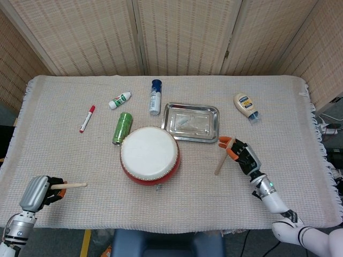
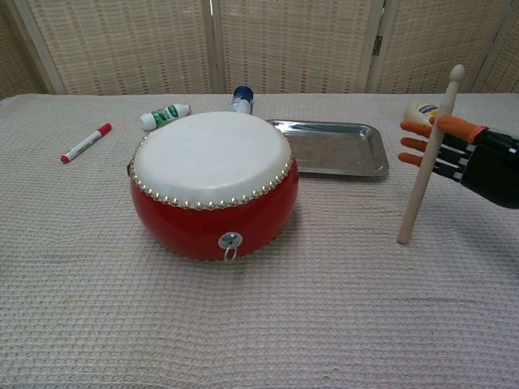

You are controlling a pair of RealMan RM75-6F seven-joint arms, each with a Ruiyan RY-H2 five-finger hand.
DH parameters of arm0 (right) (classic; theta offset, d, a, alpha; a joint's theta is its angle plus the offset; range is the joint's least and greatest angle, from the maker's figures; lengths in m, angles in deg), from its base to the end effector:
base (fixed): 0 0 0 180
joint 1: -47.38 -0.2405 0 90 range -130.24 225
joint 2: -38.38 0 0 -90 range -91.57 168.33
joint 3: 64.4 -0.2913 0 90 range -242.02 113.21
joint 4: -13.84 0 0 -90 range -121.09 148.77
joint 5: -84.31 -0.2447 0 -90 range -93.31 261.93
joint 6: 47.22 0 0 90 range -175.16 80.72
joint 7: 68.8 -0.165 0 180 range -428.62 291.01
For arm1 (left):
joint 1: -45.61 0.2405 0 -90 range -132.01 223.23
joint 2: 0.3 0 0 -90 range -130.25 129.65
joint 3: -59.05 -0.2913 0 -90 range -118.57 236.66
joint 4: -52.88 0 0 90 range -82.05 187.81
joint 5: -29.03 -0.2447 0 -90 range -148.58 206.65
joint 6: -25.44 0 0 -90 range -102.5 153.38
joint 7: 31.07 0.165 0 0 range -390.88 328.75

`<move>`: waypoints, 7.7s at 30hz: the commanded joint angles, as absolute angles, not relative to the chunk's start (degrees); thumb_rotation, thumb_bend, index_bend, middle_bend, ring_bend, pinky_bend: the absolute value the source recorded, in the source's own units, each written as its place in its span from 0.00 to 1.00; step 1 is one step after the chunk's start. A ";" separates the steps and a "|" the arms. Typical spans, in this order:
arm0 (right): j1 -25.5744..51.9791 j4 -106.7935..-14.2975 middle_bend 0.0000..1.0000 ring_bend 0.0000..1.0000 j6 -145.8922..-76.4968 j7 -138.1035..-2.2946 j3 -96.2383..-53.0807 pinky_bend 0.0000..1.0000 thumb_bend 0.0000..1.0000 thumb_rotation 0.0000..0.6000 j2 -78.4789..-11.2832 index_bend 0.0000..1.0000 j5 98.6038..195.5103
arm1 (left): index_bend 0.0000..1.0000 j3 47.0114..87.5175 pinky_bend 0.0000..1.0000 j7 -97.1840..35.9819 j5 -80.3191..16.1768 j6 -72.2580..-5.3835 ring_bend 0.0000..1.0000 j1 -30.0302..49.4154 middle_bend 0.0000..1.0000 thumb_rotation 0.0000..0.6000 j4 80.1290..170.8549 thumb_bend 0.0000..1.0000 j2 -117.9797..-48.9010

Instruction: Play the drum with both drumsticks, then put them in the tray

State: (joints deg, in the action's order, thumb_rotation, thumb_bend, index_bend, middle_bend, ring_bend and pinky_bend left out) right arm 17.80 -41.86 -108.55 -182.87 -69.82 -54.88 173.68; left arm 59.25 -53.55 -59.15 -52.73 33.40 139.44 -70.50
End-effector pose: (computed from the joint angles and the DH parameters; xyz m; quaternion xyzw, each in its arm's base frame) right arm -0.3165 -0.3743 -0.0379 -0.1571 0.7976 -0.5819 0.0251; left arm -0.3454 0.2409 0.0858 -0.5736 -0.5074 -0.4733 0.4354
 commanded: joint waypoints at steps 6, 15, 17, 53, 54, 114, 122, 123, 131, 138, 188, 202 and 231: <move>17.13 -32.50 0.29 0.22 -112.76 -197.26 -66.32 0.26 0.30 1.00 -57.95 0.57 177.23 | 1.00 59.17 1.00 -53.57 -59.46 -52.80 1.00 33.38 1.00 1.00 139.50 0.57 -70.38; 17.00 -25.17 0.29 0.24 -117.56 -202.29 -63.88 0.30 0.30 1.00 -60.89 0.45 179.43 | 1.00 59.01 1.00 -53.37 -59.91 -53.10 1.00 33.46 1.00 1.00 139.80 0.57 -70.19; 16.90 -23.98 0.29 0.24 -118.12 -202.70 -63.39 0.30 0.30 1.00 -61.40 0.45 179.71 | 1.00 58.96 1.00 -53.35 -59.97 -53.16 1.00 33.50 1.00 1.00 139.84 0.57 -70.13; 15.64 -21.29 0.50 0.40 -115.74 -190.33 -59.97 0.43 0.14 1.00 -66.07 0.69 178.98 | 1.00 58.23 1.00 -54.51 -60.82 -53.24 1.00 33.73 1.00 1.00 139.13 0.57 -70.16; 15.58 -21.36 0.51 0.41 -115.55 -189.88 -59.92 0.44 0.14 1.00 -66.14 0.70 178.96 | 1.00 58.22 1.00 -54.55 -60.84 -53.23 1.00 33.73 1.00 1.00 139.08 0.57 -70.17; 1.37 -63.28 1.00 1.00 -98.45 -103.25 -69.01 1.00 0.91 1.00 -37.80 1.00 172.13 | 1.00 62.11 1.00 -44.31 -60.78 -42.82 1.00 23.76 1.00 1.00 138.71 0.57 -67.05; -7.36 -69.99 1.00 1.00 -85.09 -80.13 -74.59 1.00 0.90 1.00 -31.65 1.00 160.93 | 1.00 67.44 1.00 -33.51 -52.70 -33.35 1.00 16.25 1.00 1.00 141.41 0.57 -66.84; -8.18 -70.20 1.00 1.00 -84.11 -77.72 -75.10 1.00 0.90 1.00 -31.74 1.00 158.90 | 1.00 67.80 1.00 -32.20 -51.64 -32.31 1.00 15.56 1.00 1.00 141.69 0.57 -66.82; -15.35 -67.73 1.00 1.00 -80.44 -61.89 -76.23 1.00 0.90 1.00 -36.46 1.00 142.62 | 1.00 70.13 1.00 -25.94 -42.95 -26.88 1.00 11.39 1.00 1.00 143.92 0.57 -67.59; -20.14 -63.05 1.00 1.00 -80.34 -51.37 -72.78 1.00 0.90 1.00 -42.06 1.00 133.35 | 1.00 71.46 1.00 -24.60 -39.80 -27.09 1.00 10.14 1.00 1.00 145.44 0.57 -66.67; -16.33 -70.28 1.00 1.00 -87.36 -55.12 -75.38 1.00 0.90 1.00 -39.19 1.00 137.27 | 0.99 68.94 1.00 -7.03 -24.57 -29.07 1.00 1.99 1.00 1.00 140.73 0.57 -78.25; -18.71 -66.20 1.00 1.00 -88.28 -48.40 -73.86 1.00 0.90 1.00 -44.13 1.00 131.24 | 0.99 69.23 1.00 -10.04 -25.94 -29.44 1.00 2.74 1.00 1.00 144.31 0.57 -75.47; -16.06 -70.08 1.00 1.00 -90.66 -53.16 -76.84 1.00 0.90 1.00 -41.54 1.00 135.30 | 0.98 67.38 1.00 -6.63 -24.44 -29.47 1.00 1.93 1.00 1.00 142.02 0.57 -78.54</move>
State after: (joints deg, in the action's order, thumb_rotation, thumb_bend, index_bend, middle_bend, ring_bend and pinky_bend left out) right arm -17.41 -67.24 -89.10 -50.32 -74.84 -44.01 132.87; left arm 67.95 -7.42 -25.27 -30.36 2.41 143.14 -77.48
